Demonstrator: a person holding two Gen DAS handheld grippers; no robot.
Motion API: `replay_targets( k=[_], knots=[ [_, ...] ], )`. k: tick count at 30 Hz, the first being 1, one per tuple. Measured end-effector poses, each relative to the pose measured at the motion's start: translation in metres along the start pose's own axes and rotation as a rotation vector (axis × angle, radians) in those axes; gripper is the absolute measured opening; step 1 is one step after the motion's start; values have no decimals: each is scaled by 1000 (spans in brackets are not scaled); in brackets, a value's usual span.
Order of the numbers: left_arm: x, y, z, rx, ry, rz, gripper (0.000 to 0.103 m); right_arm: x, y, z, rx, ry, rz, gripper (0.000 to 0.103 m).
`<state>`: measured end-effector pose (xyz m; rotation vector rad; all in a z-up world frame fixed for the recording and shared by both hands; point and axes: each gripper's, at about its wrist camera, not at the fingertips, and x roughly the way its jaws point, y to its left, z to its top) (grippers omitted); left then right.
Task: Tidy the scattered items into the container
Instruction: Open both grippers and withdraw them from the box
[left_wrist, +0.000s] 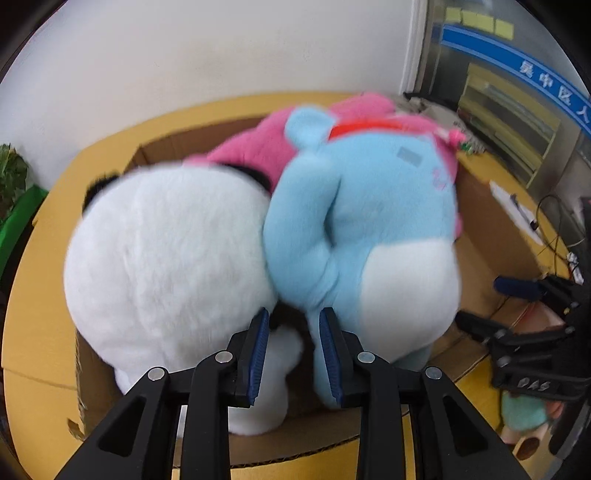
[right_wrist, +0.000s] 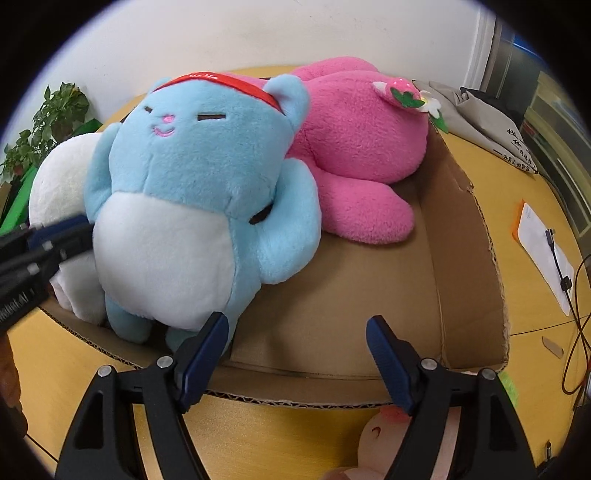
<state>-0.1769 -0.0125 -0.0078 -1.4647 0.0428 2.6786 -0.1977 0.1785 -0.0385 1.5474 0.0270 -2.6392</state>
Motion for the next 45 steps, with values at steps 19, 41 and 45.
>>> replay_targets(
  k=[19,41,45],
  knots=[
    [-29,20,-36,-82,-57,-122,31,-49,-10,-24,67,-103,69,77],
    [-108,-4,-72,-155,-212,-36,103,-102,-48,-96,85,-232,25,82],
    [-116,-12,-79,-156,-230,-23,103,-107,-41,-91,91,-281,12,91]
  ],
)
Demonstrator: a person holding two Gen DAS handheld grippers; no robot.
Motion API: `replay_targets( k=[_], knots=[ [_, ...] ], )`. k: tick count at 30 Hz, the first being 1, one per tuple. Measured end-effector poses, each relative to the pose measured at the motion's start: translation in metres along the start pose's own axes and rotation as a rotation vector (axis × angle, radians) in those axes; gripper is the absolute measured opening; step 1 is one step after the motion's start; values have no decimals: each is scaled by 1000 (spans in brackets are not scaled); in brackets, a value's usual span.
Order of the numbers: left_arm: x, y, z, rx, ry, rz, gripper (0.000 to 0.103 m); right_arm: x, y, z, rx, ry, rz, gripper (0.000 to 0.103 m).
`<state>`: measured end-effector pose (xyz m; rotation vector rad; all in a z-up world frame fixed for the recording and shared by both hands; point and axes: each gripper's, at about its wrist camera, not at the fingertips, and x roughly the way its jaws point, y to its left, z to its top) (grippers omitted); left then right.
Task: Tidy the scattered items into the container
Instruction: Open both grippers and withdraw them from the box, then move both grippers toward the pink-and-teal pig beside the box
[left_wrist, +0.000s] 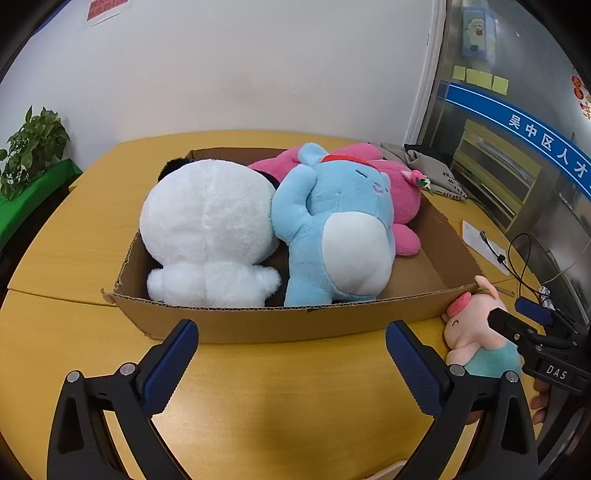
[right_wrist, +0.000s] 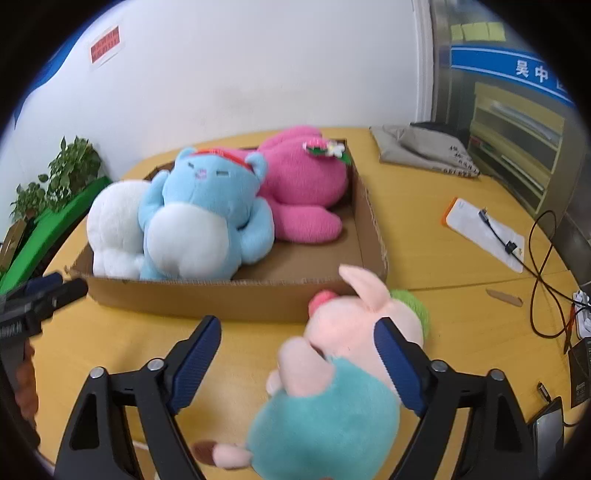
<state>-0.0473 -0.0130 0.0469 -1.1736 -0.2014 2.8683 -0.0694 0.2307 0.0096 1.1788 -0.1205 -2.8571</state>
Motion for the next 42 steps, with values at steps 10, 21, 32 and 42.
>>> replay_targets(
  k=[10,21,32,42],
  knots=[
    [-11,-1,-3,-2,-22,5,103,6,21,-1,-46,17,40,103],
    [-14,0,-5,-14,-36,14,103,4,17,0,-40,21,3,103],
    [-19,-5,-7,-15,-54,30,103,0,19,-4,-49,20,13,103],
    [-21,-1,-12,-40,-49,33,103,-1,21,-7,-22,28,54,103]
  ],
)
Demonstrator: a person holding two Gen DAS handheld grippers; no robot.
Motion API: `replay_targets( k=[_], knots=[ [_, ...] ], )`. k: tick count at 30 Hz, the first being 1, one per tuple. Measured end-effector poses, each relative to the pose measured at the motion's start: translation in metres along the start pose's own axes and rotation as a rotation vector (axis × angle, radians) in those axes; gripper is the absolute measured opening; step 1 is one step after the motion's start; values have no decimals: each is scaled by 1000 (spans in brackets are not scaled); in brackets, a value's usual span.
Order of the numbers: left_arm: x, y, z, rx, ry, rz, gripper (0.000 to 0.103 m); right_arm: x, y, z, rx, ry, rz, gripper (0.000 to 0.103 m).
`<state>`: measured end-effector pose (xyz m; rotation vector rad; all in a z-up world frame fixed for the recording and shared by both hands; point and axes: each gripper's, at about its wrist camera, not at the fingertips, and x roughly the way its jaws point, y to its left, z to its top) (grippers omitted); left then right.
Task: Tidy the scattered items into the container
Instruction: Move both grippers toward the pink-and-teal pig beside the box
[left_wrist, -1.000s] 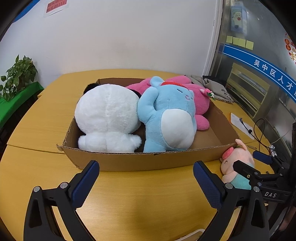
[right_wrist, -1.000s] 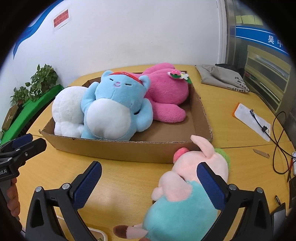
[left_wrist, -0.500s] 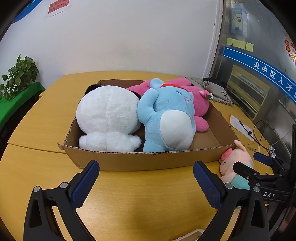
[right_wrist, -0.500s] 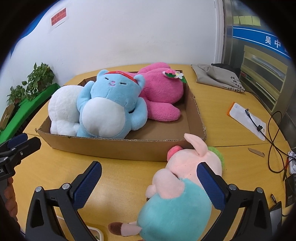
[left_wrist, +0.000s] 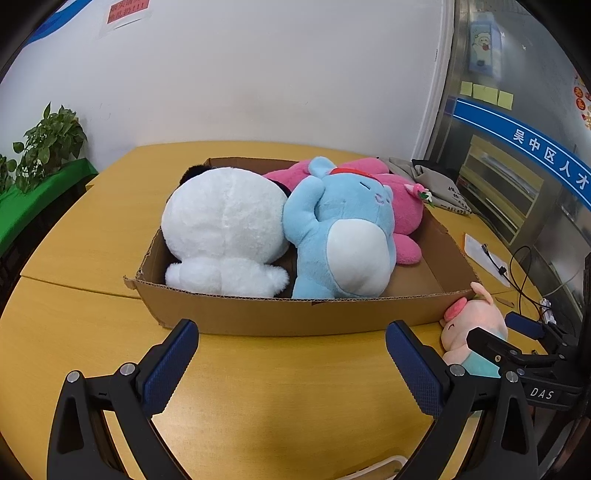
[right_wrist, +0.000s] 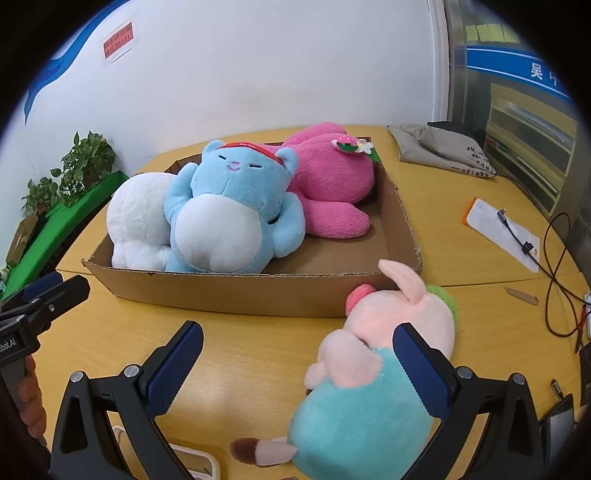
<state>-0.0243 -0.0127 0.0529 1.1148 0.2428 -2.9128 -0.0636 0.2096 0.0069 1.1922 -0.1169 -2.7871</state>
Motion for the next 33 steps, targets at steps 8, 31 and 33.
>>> replay_targets(
  k=[8,31,33],
  knots=[
    [0,1,-5,5,9,13,103,3,3,-2,-7,20,-20,103],
    [9,-6,-12,20,39,-17,103,8,4,-2,-30,22,-88,103],
    [10,-7,-12,22,40,-18,103,7,2,-2,-24,21,-83,103]
  ],
)
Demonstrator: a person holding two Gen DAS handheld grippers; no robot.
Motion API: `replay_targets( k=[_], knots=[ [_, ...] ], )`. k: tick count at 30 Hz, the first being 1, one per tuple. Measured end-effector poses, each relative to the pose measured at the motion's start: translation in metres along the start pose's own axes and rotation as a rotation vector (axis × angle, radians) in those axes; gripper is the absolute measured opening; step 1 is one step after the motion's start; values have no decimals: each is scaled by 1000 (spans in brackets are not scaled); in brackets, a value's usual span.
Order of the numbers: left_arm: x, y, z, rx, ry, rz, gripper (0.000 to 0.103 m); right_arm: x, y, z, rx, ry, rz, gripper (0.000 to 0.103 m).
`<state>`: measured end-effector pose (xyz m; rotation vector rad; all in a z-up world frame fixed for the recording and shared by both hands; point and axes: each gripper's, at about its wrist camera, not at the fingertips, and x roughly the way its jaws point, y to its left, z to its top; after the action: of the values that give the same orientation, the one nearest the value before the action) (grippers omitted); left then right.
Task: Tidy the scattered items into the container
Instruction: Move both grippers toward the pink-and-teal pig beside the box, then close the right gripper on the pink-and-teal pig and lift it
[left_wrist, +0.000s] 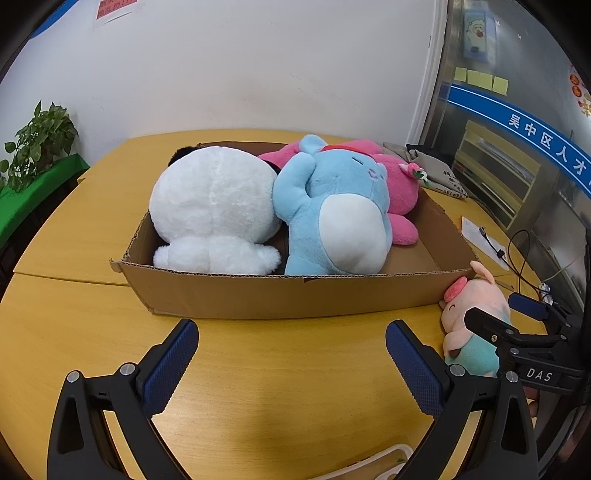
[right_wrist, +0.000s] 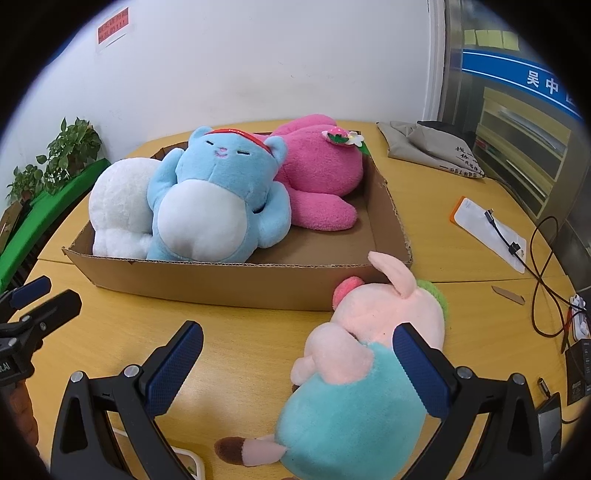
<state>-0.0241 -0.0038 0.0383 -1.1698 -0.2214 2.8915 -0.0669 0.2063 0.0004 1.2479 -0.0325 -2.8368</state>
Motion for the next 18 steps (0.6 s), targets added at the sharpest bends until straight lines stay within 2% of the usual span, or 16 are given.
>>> replay_targets(
  k=[5,9,15,18],
  knots=[
    [4,-6,1,4,13,-28,103,-5,-11,-1,28,-13,8,103],
    [14,-20,5,25,39,-73,103,-7,-36,-4,76,-8,-6,103],
    [37,-61,16,100,92,-172,103,0,-67,-27,145,57,13,103],
    [50,-83,19,130,121,-212,103,12,-76,-42,193,91,67,102]
  ],
)
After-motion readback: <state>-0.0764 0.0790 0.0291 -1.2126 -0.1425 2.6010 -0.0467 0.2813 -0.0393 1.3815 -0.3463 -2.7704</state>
